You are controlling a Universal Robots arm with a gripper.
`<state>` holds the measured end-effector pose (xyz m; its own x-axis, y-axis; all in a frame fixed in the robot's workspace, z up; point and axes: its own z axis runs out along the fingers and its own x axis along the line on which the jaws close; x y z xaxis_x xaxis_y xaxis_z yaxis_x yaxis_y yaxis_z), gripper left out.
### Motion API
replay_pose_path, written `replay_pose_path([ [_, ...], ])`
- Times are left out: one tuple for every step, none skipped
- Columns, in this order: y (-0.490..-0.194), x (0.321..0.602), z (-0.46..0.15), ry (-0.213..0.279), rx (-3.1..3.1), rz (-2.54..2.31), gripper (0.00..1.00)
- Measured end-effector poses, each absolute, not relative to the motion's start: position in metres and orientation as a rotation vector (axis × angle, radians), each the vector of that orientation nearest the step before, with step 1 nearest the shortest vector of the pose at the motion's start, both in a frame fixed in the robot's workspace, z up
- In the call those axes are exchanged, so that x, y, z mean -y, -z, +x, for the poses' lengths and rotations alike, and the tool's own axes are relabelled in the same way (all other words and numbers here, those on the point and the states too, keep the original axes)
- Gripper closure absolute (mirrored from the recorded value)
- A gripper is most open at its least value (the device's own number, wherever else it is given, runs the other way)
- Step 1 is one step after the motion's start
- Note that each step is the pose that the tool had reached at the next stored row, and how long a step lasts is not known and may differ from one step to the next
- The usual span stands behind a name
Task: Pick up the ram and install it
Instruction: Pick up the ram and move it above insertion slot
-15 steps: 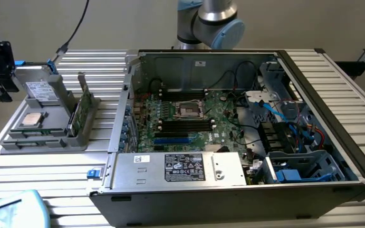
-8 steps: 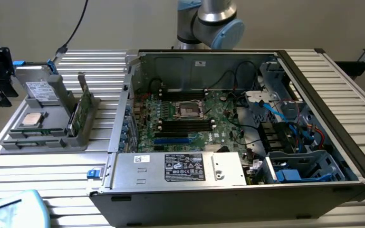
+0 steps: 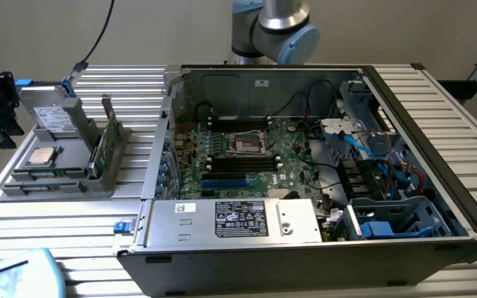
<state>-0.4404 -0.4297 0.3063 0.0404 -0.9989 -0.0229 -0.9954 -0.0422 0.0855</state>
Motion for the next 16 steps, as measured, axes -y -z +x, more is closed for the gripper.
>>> replay_pose_path([
  [-0.304, 0.431, -0.440, 0.119, 2.137, 2.236, 0.63],
  [-0.303, 0.432, -0.440, 0.119, 2.133, 2.239, 0.63],
  [-0.301, 0.434, -0.440, 0.119, 2.131, 2.241, 0.63],
  [-0.299, 0.434, -0.440, 0.119, 2.129, 2.242, 0.63],
  [-0.297, 0.435, -0.440, 0.119, 2.129, 2.243, 0.63],
  [-0.295, 0.436, -0.440, 0.119, 2.128, 2.243, 0.63],
  [-0.294, 0.437, -0.440, 0.119, 2.128, 2.244, 0.63],
  [-0.292, 0.437, -0.440, 0.119, 2.127, 2.244, 0.63],
  [-0.290, 0.438, -0.440, 0.119, 2.127, 2.244, 0.63],
  [-0.288, 0.439, -0.440, 0.119, 2.126, 2.245, 0.63],
  [-0.286, 0.440, -0.440, 0.119, 2.126, 2.245, 0.63],
  [-0.284, 0.440, -0.440, 0.119, 2.126, 2.245, 0.63],
  [-0.283, 0.441, -0.440, 0.119, 2.125, 2.246, 0.63],
  [-0.281, 0.442, -0.440, 0.119, 2.125, 2.246, 0.63],
  [-0.279, 0.442, -0.440, 0.119, 2.125, 2.246, 0.63],
  [-0.277, 0.443, -0.440, 0.119, 2.124, 2.247, 0.63],
])
